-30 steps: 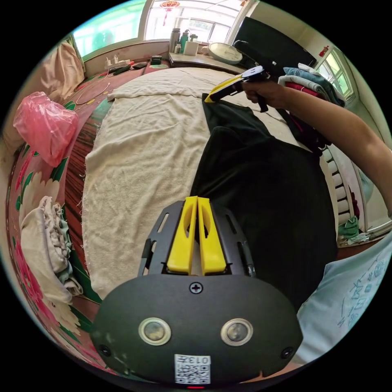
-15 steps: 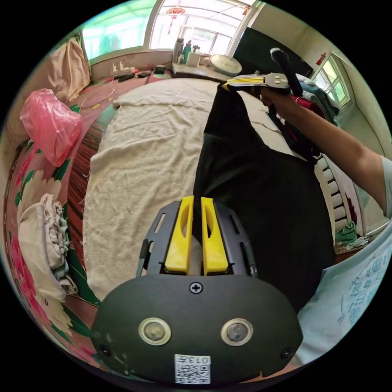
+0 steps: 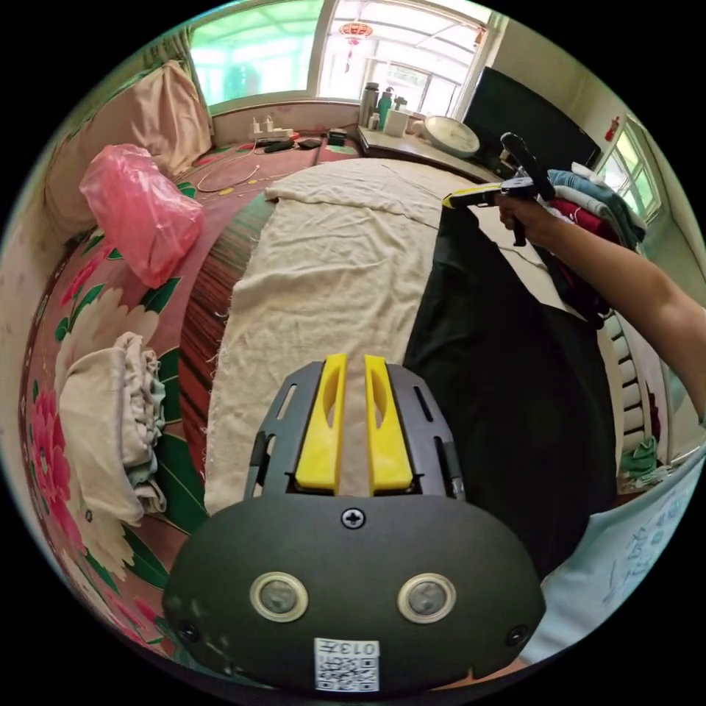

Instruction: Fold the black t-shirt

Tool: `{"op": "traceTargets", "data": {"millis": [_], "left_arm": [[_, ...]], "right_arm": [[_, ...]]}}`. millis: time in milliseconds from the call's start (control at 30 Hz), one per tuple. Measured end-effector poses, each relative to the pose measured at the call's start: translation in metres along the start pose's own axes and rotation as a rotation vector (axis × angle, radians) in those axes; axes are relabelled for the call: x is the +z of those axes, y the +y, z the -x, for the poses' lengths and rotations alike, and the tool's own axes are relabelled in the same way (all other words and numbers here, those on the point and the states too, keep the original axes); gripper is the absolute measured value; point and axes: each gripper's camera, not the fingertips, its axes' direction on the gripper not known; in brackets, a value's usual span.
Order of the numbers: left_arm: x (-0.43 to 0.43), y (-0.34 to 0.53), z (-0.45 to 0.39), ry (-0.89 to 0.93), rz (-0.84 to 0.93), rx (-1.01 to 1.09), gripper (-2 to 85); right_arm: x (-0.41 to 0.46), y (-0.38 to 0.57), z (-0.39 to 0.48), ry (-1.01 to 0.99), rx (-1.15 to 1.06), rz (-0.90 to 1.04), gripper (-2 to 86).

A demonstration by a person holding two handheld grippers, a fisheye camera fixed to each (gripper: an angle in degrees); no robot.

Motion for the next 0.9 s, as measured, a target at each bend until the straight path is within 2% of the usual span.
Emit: {"op": "traceTargets", "data": {"millis": [133, 233, 300, 367, 433, 533, 667, 900], "left_arm": [[-0.003, 0.008, -0.027, 0.109, 0.022, 0.086, 5.6], [0.015, 0.002, -0.066, 0.110, 0.048, 0.189, 4.9], [0.037, -0.003, -0.086, 0.089, 0.120, 0.244, 3.7], [0.057, -0.003, -0.104, -0.008, 0.168, 0.314, 1.2], [0.055, -0.002, -0.103, -0.057, 0.176, 0.275, 0.4], [0.049, 0.001, -0.095, -0.053, 0.196, 0.195, -0.2], [0.034, -0.005, -0.106, -0.071, 0.119, 0.181, -0.3], [0.059, -0.010, -0.138, -0.086, 0.162, 0.247, -0.4]], "right_arm": [[-0.037, 0.012, -0.018, 0.002, 0.017, -0.098, 5.5], [-0.051, 0.029, -0.038, 0.015, 0.065, -0.164, 10.4], [-0.048, 0.027, -0.053, -0.021, 0.067, -0.103, 10.4], [-0.057, 0.025, -0.064, -0.064, 0.107, -0.124, 10.1], [-0.065, 0.029, -0.070, -0.019, 0.155, -0.129, 10.1], [-0.053, 0.054, -0.078, -0.068, 0.186, 0.011, 10.1], [-0.029, 0.103, -0.070, -0.010, 0.149, 0.123, 9.6], [-0.012, 0.127, -0.065, -0.095, 0.175, 0.130, 6.5]]}}
